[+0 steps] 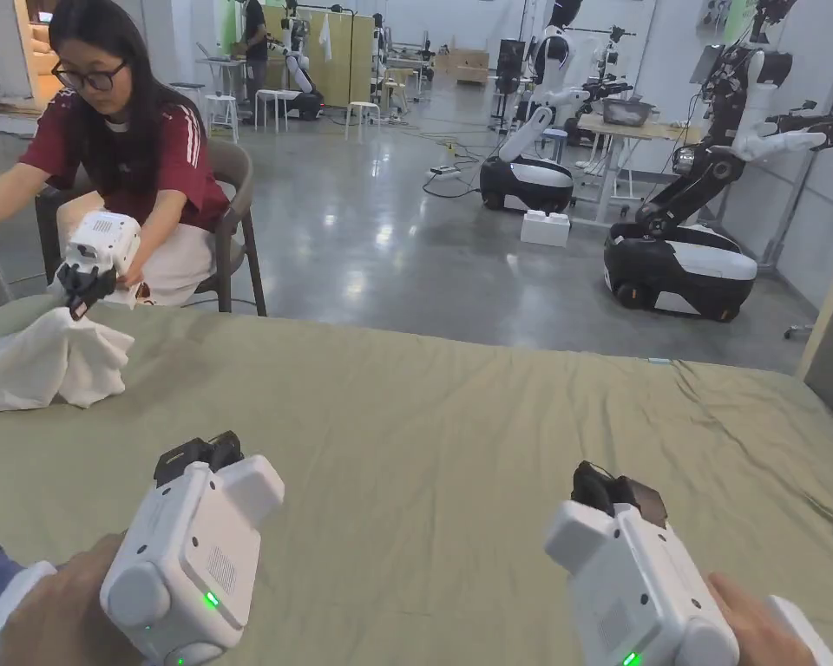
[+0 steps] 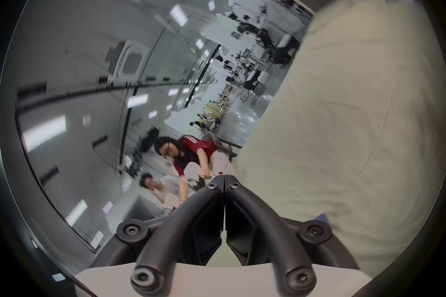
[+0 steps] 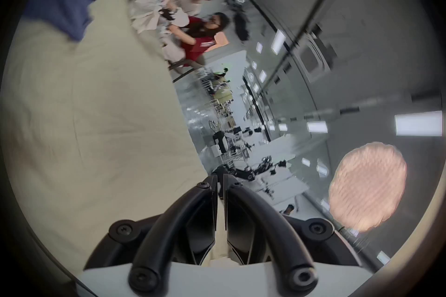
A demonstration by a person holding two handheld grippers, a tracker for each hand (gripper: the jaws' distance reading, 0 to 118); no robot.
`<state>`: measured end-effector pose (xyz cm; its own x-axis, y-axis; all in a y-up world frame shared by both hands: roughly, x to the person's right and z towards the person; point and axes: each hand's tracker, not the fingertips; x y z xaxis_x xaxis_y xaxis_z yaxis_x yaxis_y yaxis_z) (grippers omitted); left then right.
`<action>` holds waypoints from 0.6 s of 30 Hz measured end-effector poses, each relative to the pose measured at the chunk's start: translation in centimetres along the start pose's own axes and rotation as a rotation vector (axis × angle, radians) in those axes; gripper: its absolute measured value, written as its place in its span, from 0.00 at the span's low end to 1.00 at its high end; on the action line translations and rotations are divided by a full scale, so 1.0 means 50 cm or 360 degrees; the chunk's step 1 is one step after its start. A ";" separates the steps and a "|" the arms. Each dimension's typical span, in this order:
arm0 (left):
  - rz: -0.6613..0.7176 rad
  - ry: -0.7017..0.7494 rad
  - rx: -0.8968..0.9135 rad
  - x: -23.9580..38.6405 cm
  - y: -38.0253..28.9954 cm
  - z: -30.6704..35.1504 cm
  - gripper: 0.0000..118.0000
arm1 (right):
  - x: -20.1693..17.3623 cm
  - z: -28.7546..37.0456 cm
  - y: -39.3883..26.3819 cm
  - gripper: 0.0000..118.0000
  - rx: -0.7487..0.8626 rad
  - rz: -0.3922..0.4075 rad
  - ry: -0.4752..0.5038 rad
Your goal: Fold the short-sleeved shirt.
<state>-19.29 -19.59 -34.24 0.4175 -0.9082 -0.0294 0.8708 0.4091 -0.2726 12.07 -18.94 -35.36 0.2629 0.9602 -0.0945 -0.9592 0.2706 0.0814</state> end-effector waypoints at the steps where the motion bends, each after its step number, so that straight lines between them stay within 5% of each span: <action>1: -0.0027 -0.0005 0.0008 0.007 -0.010 -0.011 0.00 | -0.001 0.002 0.000 0.03 0.0005 0.0008 0.0011; 4: 0.0077 -0.0015 0.0063 0.011 -0.018 -0.014 0.00 | 0.017 0.032 0.017 0.03 -0.0016 -0.0094 -0.0005; 6: 0.0457 -0.0110 0.0058 -0.002 -0.025 -0.015 0.00 | 0.023 0.040 0.023 0.03 -0.0057 -0.0328 -0.0015; 11: 0.1650 -0.0240 0.0017 -0.070 -0.033 0.023 0.00 | 0.065 0.039 0.008 0.04 -0.0197 -0.1303 0.0005; 15: 0.1996 -0.0287 0.0056 -0.046 -0.059 -0.013 0.00 | 0.065 0.032 -0.025 0.03 -0.0267 -0.2026 -0.0016; 18: 0.2139 -0.0285 0.0101 -0.040 -0.049 -0.013 0.00 | 0.059 0.029 -0.043 0.03 -0.0280 -0.2273 -0.0078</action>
<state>-22.43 -18.83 -34.13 0.9706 0.2143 -0.1098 -0.2242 0.9706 -0.0879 15.06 -16.57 -34.39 0.9921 -0.1175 0.0447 0.1235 0.9770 -0.1737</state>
